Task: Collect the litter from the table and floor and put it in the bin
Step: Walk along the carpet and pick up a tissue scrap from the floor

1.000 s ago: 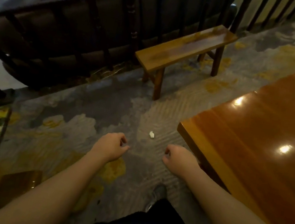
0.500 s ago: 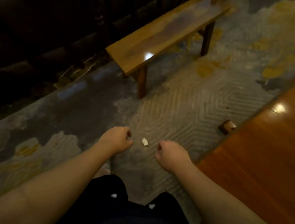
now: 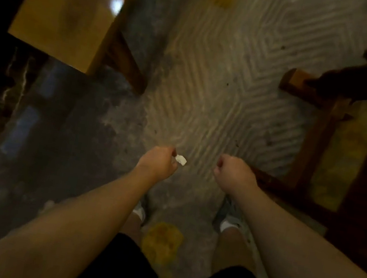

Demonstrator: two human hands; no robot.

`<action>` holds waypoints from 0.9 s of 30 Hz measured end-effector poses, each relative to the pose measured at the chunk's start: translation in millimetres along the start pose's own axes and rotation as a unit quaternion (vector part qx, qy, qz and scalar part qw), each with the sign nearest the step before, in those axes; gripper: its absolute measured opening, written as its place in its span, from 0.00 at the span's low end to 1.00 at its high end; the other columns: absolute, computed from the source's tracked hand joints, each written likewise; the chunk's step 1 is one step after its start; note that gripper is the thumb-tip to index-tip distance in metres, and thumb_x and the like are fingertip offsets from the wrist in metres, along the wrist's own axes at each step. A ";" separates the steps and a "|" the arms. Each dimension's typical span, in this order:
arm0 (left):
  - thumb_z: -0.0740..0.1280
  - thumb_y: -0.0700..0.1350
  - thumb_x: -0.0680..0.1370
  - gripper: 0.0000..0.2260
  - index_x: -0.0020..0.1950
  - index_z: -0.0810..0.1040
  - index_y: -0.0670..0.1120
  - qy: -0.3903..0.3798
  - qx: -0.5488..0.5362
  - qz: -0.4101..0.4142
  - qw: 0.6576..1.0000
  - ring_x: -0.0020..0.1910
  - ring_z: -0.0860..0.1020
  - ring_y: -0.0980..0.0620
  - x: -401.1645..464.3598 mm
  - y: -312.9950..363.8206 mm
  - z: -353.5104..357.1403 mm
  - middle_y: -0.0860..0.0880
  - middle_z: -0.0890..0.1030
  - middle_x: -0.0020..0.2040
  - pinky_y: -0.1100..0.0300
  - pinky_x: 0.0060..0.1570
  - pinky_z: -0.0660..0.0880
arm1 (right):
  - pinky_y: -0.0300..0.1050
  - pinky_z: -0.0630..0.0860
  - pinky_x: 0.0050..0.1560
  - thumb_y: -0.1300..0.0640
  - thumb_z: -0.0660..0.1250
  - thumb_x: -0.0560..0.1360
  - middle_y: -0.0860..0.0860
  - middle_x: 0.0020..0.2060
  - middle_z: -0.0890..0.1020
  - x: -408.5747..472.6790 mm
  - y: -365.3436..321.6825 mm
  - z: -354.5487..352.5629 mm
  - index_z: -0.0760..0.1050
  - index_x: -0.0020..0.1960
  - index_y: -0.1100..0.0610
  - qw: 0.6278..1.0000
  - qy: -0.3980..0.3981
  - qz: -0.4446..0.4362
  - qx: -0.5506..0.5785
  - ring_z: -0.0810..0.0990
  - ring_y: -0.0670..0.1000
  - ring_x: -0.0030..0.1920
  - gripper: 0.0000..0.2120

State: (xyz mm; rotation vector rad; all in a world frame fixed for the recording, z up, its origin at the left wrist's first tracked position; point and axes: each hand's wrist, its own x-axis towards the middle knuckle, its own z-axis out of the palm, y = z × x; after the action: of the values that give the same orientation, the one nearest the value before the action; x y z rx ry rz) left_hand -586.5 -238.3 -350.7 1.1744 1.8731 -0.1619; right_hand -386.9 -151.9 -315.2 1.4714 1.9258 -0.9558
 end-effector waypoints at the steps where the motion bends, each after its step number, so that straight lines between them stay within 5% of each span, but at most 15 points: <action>1: 0.67 0.52 0.76 0.15 0.60 0.77 0.46 -0.010 -0.003 -0.001 1.000 0.55 0.79 0.42 21.1 -4.4 18.5 0.43 0.81 0.58 0.51 0.53 0.76 | 0.51 0.76 0.53 0.51 0.61 0.79 0.59 0.55 0.81 22.6 4.7 14.9 0.77 0.56 0.58 1.000 -0.016 0.006 -0.007 0.79 0.60 0.56 0.13; 9: 0.63 0.41 0.79 0.15 0.66 0.74 0.43 -0.045 0.044 0.020 0.998 0.63 0.72 0.39 182.2 -60.1 181.8 0.40 0.74 0.64 0.51 0.58 0.71 | 0.53 0.76 0.58 0.53 0.63 0.77 0.60 0.60 0.79 207.8 51.1 162.7 0.77 0.60 0.59 0.990 -0.113 0.016 -0.081 0.78 0.61 0.60 0.15; 14: 0.65 0.41 0.78 0.18 0.69 0.71 0.46 -0.088 0.129 0.051 0.986 0.66 0.68 0.39 244.9 -101.2 251.4 0.41 0.67 0.68 0.45 0.62 0.71 | 0.55 0.64 0.69 0.48 0.61 0.80 0.60 0.73 0.63 288.1 84.6 246.5 0.59 0.75 0.61 0.978 -0.179 0.016 -0.109 0.65 0.62 0.72 0.29; 19: 0.62 0.38 0.79 0.15 0.66 0.73 0.43 -0.091 0.136 0.087 0.983 0.61 0.72 0.37 265.2 -125.1 266.6 0.39 0.68 0.65 0.44 0.61 0.71 | 0.58 0.62 0.72 0.56 0.64 0.78 0.57 0.78 0.50 312.6 101.0 295.1 0.53 0.78 0.58 0.975 -0.192 0.022 -0.113 0.60 0.63 0.74 0.33; 23: 0.63 0.35 0.78 0.13 0.63 0.72 0.41 -0.088 0.118 0.083 0.986 0.55 0.77 0.38 258.5 -130.5 252.8 0.39 0.71 0.62 0.47 0.55 0.74 | 0.58 0.70 0.66 0.50 0.70 0.74 0.58 0.74 0.55 310.8 101.5 306.8 0.59 0.75 0.57 0.978 -0.163 0.018 -0.130 0.69 0.63 0.67 0.35; 27: 0.67 0.40 0.78 0.11 0.60 0.75 0.43 -0.028 0.063 0.077 0.995 0.54 0.76 0.41 227.5 -127.1 209.7 0.41 0.75 0.58 0.51 0.51 0.73 | 0.56 0.62 0.71 0.47 0.72 0.73 0.58 0.78 0.51 308.5 90.5 270.4 0.54 0.79 0.56 0.954 -0.267 0.037 -0.132 0.60 0.63 0.75 0.42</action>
State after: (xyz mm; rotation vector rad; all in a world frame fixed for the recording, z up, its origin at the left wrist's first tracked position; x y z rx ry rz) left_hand -591.2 -266.7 -684.0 1.3815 1.7357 -0.2269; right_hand -383.9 -170.4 -734.8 0.9955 1.5187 -0.9062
